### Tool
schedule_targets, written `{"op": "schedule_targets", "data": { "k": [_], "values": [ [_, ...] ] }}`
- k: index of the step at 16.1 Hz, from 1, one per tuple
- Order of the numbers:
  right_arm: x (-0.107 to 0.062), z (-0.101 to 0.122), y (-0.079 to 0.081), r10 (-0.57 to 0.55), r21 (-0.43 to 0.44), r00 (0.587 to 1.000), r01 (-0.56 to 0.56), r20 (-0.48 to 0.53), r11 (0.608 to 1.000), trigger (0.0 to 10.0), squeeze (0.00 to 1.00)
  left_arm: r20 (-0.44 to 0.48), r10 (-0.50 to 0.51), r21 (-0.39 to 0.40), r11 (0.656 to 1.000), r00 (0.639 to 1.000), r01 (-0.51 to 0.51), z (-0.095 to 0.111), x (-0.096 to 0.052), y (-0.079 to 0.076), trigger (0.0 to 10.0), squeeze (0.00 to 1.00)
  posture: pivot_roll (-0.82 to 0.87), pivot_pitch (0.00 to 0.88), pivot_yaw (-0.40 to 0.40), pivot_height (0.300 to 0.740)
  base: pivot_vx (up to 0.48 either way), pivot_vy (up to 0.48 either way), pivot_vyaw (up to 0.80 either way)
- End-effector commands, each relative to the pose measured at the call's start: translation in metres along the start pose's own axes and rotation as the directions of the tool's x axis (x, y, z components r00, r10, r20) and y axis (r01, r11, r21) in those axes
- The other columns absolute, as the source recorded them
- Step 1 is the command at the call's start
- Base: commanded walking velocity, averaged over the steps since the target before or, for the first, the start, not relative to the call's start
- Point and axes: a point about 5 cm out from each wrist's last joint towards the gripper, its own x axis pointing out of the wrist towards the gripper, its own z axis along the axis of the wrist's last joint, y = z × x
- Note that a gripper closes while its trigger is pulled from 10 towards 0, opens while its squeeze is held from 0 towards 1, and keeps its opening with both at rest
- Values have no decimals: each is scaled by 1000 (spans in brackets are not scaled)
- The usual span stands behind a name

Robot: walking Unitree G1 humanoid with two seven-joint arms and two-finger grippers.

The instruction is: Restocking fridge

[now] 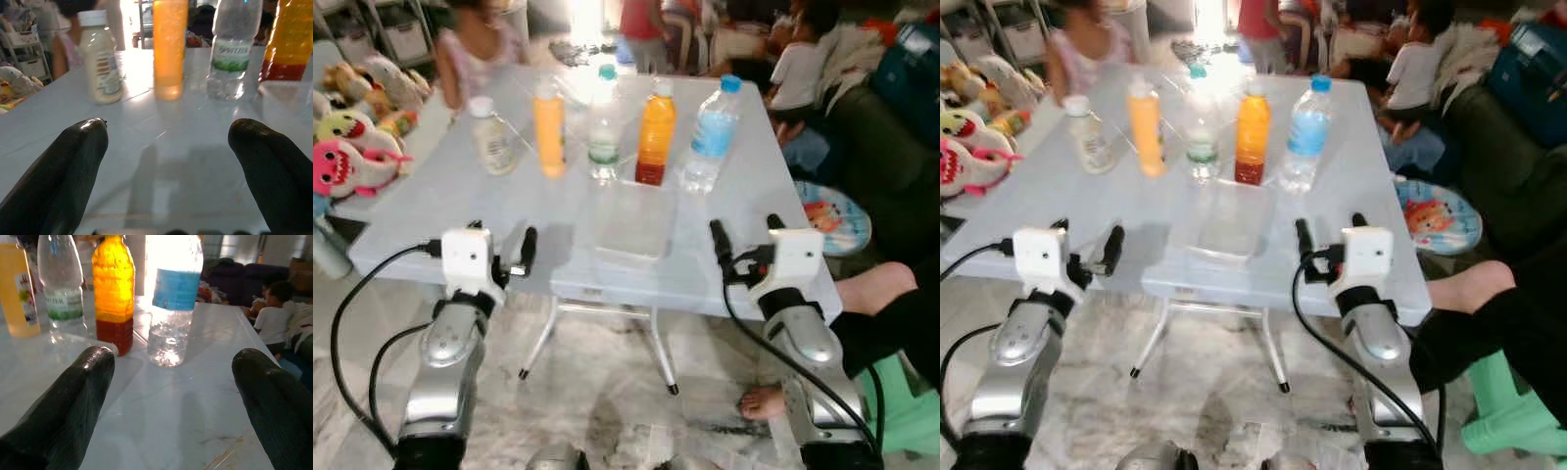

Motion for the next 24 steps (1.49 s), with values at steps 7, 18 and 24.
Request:
{"op": "schedule_targets", "data": {
  "k": [7,18,24],
  "values": [
    [43,14,-4,81,168,997,-81,7,982,10000,0,-67,32,128,992,997,-24,-12,-21,21,10000,0,51,73,-34,740,0,0,-152],
    [15,28,11,123,32,985,-127,119,991,10000,0,-23,94,127,988,995,-91,-5,-22,30,10000,0,38,8,-15,740,73,0,285],
    [9,33,18,140,-10,980,-141,144,990,10000,0,15,80,105,991,997,-81,0,-8,23,10000,0,17,0,-12,740,328,0,504]
  ]
}}
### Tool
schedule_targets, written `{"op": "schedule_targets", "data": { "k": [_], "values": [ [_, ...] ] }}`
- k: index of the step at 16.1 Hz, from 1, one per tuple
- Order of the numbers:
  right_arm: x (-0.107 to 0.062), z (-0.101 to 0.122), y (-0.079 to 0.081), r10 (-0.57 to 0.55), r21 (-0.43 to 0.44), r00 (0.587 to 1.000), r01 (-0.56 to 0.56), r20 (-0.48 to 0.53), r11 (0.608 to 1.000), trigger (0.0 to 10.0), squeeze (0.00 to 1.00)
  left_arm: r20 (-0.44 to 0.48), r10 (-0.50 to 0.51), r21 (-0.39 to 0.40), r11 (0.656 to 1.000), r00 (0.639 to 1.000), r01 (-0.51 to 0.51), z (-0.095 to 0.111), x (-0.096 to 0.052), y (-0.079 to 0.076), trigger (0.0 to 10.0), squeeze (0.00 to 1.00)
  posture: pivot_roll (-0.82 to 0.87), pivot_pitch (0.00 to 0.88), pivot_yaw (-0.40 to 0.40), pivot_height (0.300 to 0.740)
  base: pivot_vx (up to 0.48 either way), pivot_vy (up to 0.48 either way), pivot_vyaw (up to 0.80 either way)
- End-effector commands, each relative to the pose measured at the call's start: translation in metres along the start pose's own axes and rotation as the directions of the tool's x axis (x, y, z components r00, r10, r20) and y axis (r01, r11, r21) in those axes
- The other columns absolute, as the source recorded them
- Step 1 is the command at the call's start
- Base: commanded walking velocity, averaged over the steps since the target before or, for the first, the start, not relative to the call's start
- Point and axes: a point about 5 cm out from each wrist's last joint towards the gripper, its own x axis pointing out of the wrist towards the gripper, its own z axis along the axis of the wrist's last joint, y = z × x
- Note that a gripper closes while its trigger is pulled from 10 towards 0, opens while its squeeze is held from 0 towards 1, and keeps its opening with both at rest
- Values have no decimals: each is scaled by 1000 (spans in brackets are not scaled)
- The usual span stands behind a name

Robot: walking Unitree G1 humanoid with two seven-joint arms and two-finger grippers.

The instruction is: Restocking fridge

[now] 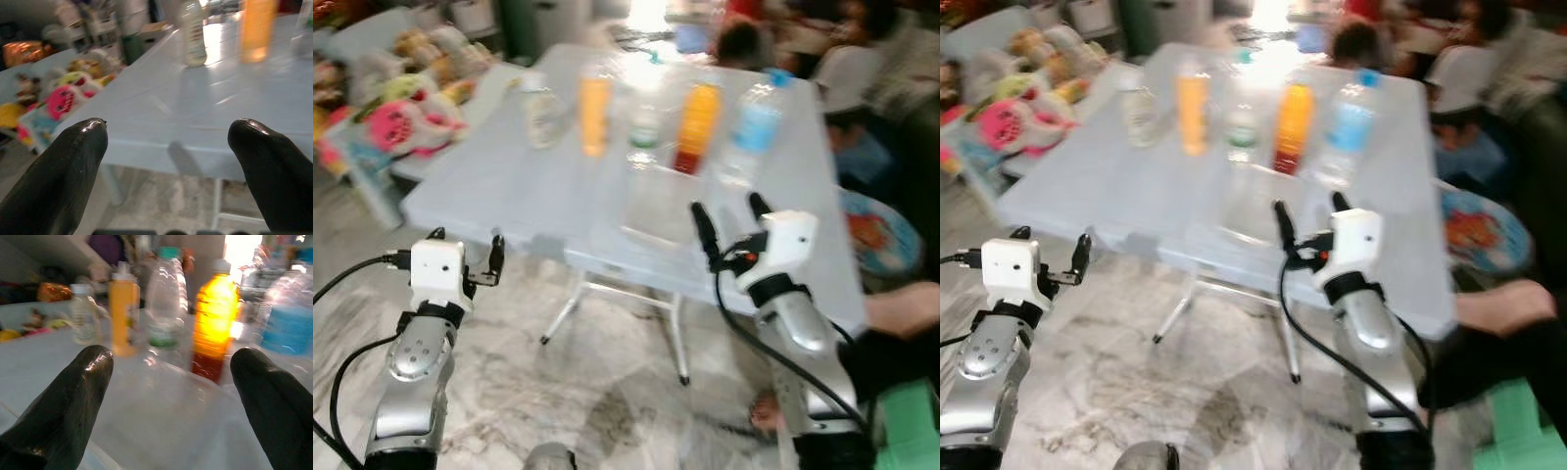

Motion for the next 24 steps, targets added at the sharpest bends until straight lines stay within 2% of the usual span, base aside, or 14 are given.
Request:
{"op": "schedule_targets", "data": {
  "k": [1,4,7,12,16,19,22,24],
  "values": [
    [0,10,-7,-27,-28,999,28,36,999,10000,0,40,-15,-9,1000,999,15,8,7,-5,10000,0,15,0,-11,740,352,0,0],
    [-2,9,-13,-50,-37,998,51,29,998,10000,0,45,-20,-11,1000,999,20,8,9,-7,10000,0,12,0,-12,740,339,0,0],
    [-5,2,-15,-83,-31,997,83,3,996,10000,0,48,-28,-20,999,998,29,7,9,-9,10000,0,13,0,-13,740,0,0,0],
    [-3,-10,-22,-135,81,988,141,-69,987,10000,0,41,-27,-13,1000,999,28,4,7,-8,10000,0,17,0,-10,740,0,0,0],
    [2,-23,-22,-86,192,986,112,-140,975,10000,0,34,-38,-9,999,999,38,2,5,-9,10000,0,25,0,-4,740,0,0,0],
    [6,-28,-27,-110,286,977,160,-182,945,10000,0,32,-47,-3,999,998,47,3,2,-8,10000,0,38,0,-3,740,0,0,0],
    [10,-40,-17,-62,374,970,148,-234,916,10000,0,26,-59,2,998,998,59,3,0,-9,10000,0,48,0,3,740,0,0,0],
    [15,-45,-7,-39,502,960,179,-276,846,10000,0,27,-72,13,997,997,72,3,-2,-9,10000,0,55,3,6,740,0,0,0]
  ]
}}
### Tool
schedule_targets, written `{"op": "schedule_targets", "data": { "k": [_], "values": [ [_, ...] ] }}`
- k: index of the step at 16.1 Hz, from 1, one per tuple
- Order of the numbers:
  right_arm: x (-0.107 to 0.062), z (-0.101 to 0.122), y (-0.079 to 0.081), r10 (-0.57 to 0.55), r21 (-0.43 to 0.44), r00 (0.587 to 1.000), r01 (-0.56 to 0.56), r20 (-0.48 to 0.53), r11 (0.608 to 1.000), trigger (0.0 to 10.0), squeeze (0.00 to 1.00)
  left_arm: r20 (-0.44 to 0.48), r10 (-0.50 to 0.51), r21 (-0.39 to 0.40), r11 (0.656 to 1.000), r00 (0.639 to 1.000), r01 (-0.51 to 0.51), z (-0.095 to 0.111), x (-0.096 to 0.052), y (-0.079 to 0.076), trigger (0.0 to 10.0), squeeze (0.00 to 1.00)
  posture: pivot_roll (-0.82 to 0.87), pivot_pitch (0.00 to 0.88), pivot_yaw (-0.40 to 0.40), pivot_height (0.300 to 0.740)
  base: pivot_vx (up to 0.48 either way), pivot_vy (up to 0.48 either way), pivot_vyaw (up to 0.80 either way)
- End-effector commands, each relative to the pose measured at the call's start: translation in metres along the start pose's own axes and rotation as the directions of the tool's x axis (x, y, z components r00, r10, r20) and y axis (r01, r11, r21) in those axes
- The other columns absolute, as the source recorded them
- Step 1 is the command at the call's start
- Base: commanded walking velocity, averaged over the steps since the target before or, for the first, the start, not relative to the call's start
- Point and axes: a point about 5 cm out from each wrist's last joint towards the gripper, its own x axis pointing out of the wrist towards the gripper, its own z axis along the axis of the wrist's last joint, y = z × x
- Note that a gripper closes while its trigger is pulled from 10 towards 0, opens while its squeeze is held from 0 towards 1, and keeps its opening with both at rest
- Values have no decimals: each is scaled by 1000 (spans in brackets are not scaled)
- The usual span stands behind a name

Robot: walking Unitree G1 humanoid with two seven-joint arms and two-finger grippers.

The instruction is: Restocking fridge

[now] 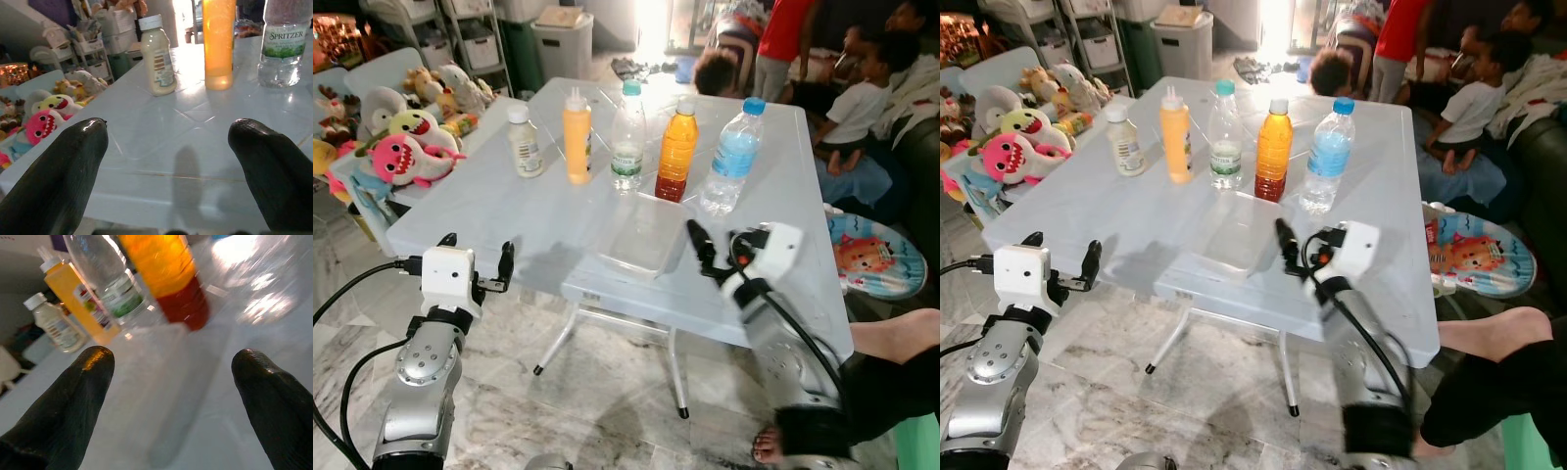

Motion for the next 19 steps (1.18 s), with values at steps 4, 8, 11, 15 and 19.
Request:
{"op": "schedule_targets", "data": {
  "k": [4,8,11,15,19],
  "values": [
    [9,-15,24,64,79,994,-57,-84,995,10000,0,7,-22,25,999,1000,21,6,-1,1,10000,0,64,21,7,740,0,0,0],
    [10,-25,27,42,115,988,-25,-146,993,10000,0,7,-28,29,999,1000,28,7,-3,0,10000,0,69,33,10,740,0,0,0],
    [9,-28,25,13,138,987,10,-163,990,0,0,-2,-42,25,999,999,42,5,-4,-5,10000,0,58,35,15,740,0,0,0],
    [10,-27,24,-8,156,986,35,-169,987,0,0,-3,-51,18,999,999,51,5,-5,-9,10000,0,54,39,13,740,0,0,0],
    [15,-24,29,24,190,984,11,-179,982,0,0,-5,-50,19,999,999,50,6,-5,-9,10000,0,54,42,14,740,0,0,0]
  ]
}}
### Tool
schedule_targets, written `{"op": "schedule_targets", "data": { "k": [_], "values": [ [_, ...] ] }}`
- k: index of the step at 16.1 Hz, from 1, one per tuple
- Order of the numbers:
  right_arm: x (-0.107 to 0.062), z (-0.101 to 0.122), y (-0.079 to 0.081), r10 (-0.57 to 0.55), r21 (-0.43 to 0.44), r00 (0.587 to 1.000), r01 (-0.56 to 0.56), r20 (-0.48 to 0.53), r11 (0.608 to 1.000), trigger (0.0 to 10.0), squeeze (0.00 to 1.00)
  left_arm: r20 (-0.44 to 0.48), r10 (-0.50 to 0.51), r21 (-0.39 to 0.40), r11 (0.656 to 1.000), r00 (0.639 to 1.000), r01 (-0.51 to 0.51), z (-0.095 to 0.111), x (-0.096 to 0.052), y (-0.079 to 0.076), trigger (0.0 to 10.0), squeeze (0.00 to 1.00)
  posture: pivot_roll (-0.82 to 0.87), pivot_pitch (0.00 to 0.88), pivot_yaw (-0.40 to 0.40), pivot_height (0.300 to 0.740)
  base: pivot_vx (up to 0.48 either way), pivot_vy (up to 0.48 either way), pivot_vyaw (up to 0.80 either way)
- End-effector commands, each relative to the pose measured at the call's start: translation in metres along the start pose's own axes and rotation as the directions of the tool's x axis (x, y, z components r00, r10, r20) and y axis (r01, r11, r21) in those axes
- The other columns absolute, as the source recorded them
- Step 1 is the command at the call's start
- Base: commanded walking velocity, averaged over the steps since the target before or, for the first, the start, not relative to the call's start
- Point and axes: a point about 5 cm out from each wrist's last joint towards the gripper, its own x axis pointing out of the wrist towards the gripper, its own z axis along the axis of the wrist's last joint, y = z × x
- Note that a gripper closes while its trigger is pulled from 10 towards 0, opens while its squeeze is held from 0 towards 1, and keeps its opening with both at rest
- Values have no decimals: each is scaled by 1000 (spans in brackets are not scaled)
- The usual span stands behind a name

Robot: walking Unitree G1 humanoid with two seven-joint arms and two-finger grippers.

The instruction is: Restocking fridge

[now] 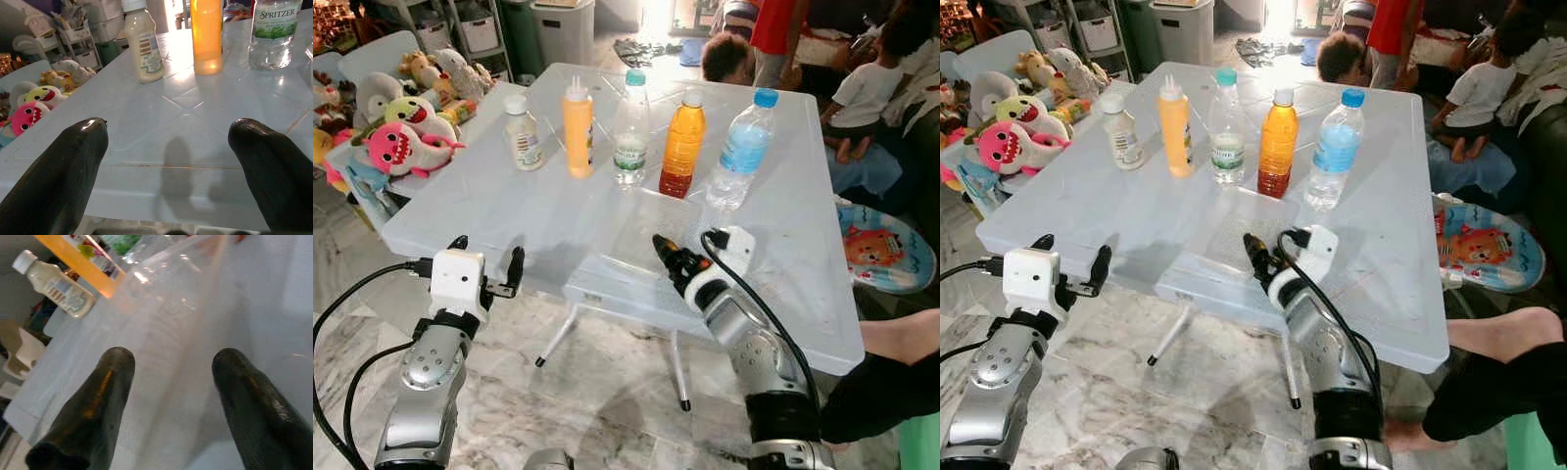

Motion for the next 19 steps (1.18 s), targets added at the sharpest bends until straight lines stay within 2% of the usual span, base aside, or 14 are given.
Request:
{"op": "schedule_targets", "data": {
  "k": [1,2,3,4,5,8,9,10,14,19],
  "values": [
    [3,1,4,15,15,1000,-15,-10,1000,0,0,9,-4,11,1000,1000,4,4,0,0,10000,0,54,42,14,740,0,0,0],
    [5,2,9,40,17,999,-39,-19,999,118,0,10,-3,13,1000,1000,3,4,0,0,10000,0,54,42,14,740,0,0,0],
    [6,2,12,59,20,998,-58,-24,998,784,0,11,-2,13,1000,1000,2,4,1,0,10000,0,55,42,14,740,0,0,0],
    [9,3,19,88,36,996,-87,-30,996,3725,0,13,-2,14,1000,1000,2,5,1,0,10000,0,56,43,15,740,0,0,0],
    [9,3,19,85,42,996,-83,-34,996,10000,0,13,-2,15,1000,1000,2,5,1,0,10000,0,56,44,14,740,0,0,0],
    [8,-2,18,55,62,996,-51,-69,997,10000,0,11,-3,16,1000,1000,3,5,0,0,10000,0,57,45,13,740,0,0,0],
    [7,-5,15,39,59,996,-34,-86,998,8431,0,11,-4,17,1000,1000,4,4,0,0,10000,0,56,44,14,740,0,0,0],
    [6,-8,10,5,62,995,1,-101,998,0,0,10,-7,16,1000,1000,7,4,0,-1,10000,0,56,44,14,740,0,0,0],
    [6,0,-1,-54,73,995,60,-87,996,0,0,12,-13,15,1000,1000,13,5,1,-3,10000,0,53,42,16,740,0,0,0],
    [4,33,-21,-117,24,993,117,-15,993,0,0,14,-15,15,1000,1000,15,5,3,-3,10000,0,52,42,15,740,0,0,0]
  ]
}}
